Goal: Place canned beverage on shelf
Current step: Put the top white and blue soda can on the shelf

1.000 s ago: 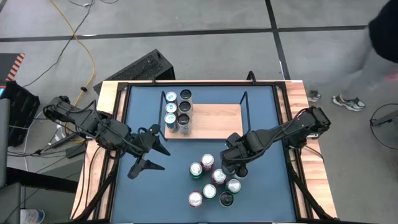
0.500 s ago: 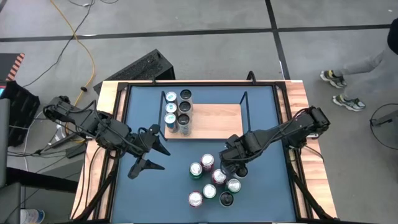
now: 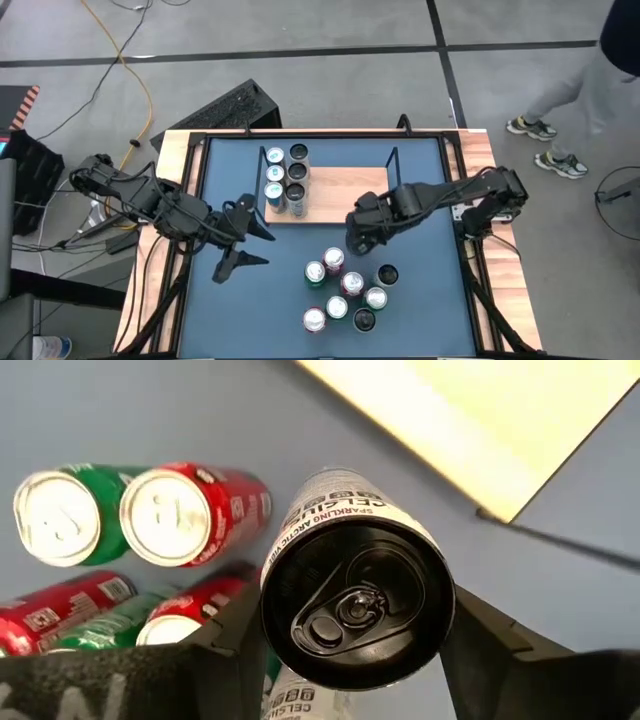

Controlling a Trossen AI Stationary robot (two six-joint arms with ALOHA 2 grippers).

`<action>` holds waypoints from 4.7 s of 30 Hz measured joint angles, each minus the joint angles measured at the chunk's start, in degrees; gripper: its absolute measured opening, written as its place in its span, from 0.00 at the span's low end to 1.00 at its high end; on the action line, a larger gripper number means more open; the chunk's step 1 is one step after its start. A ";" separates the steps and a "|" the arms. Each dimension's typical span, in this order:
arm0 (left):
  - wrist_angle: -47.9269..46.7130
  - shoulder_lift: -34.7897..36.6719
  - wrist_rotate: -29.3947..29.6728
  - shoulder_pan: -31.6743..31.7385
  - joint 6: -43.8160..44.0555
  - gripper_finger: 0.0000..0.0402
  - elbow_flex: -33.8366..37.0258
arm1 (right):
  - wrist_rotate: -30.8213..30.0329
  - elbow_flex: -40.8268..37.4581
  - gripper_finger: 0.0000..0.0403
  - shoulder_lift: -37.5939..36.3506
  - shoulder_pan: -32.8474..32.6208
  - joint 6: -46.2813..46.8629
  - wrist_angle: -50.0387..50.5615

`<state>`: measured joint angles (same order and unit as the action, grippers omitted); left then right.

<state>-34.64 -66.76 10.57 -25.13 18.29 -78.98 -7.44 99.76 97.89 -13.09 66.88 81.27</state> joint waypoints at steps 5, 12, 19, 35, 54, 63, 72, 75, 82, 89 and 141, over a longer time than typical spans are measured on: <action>-1.44 0.00 3.80 0.00 0.00 0.59 0.00 | -0.20 2.44 0.52 0.00 2.64 -3.57 0.89; -4.17 0.00 4.89 0.16 3.11 0.59 0.00 | 1.41 5.76 0.52 0.00 4.85 -6.14 1.75; -5.35 0.27 3.13 0.14 5.28 0.59 0.00 | 1.72 12.83 0.52 4.49 7.02 -10.07 5.80; -8.32 0.28 3.76 0.16 10.64 0.59 0.00 | 0.69 32.21 0.52 19.69 13.09 -20.42 9.00; -11.01 0.02 8.24 0.16 8.95 0.59 0.00 | 0.68 29.34 0.52 19.61 15.11 -22.40 8.71; -10.99 0.02 8.31 0.16 8.33 0.59 0.00 | 0.36 29.28 0.53 21.67 15.51 -23.59 8.70; -10.94 0.02 8.31 0.16 8.02 0.59 0.00 | -0.19 29.43 0.56 22.77 15.50 -25.39 7.85; -10.93 0.02 8.28 0.16 7.84 0.59 0.00 | -0.23 29.39 0.58 22.80 15.49 -26.57 7.71; -10.90 0.02 8.05 0.16 4.96 0.59 0.00 | 0.19 29.78 0.68 22.91 15.46 -28.74 6.33; -10.90 0.02 8.52 0.16 3.34 0.59 0.00 | 0.13 31.13 0.75 22.77 15.81 -29.50 6.17; 18.56 -24.27 2.76 23.75 -23.64 0.79 -0.09 | -24.79 34.76 0.75 -1.07 -13.98 -12.71 8.71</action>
<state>-16.07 -91.03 13.33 -1.38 -5.35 -79.07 -32.23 134.52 96.82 -27.07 54.17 89.98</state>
